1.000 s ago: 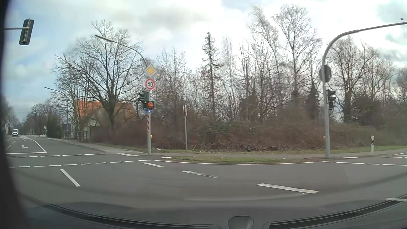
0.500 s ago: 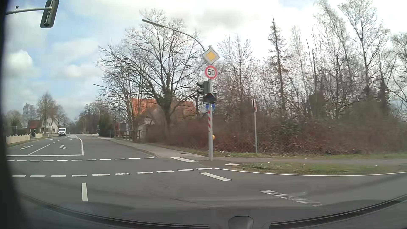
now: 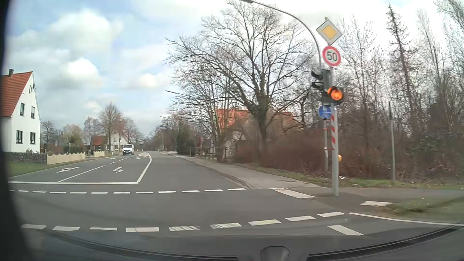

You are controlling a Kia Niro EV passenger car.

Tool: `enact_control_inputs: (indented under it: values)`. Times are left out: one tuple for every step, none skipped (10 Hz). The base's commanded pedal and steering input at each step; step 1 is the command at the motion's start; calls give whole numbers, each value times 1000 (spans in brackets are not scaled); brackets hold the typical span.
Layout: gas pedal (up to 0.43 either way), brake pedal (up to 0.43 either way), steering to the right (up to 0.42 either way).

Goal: Follow the waypoints while adhering to traffic rules and regulations

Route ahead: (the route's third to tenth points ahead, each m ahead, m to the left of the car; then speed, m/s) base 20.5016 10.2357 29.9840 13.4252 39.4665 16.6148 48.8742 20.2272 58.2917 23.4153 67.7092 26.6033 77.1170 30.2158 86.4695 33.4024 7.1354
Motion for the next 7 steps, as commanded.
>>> enact_control_inputs:
  values:
    - [370,0,-239]
    - [378,0,-213]
    - [378,0,-188]
    - [378,0,-164]
    - [378,0,-133]
    - [378,0,-104]
    - [378,0,-86]
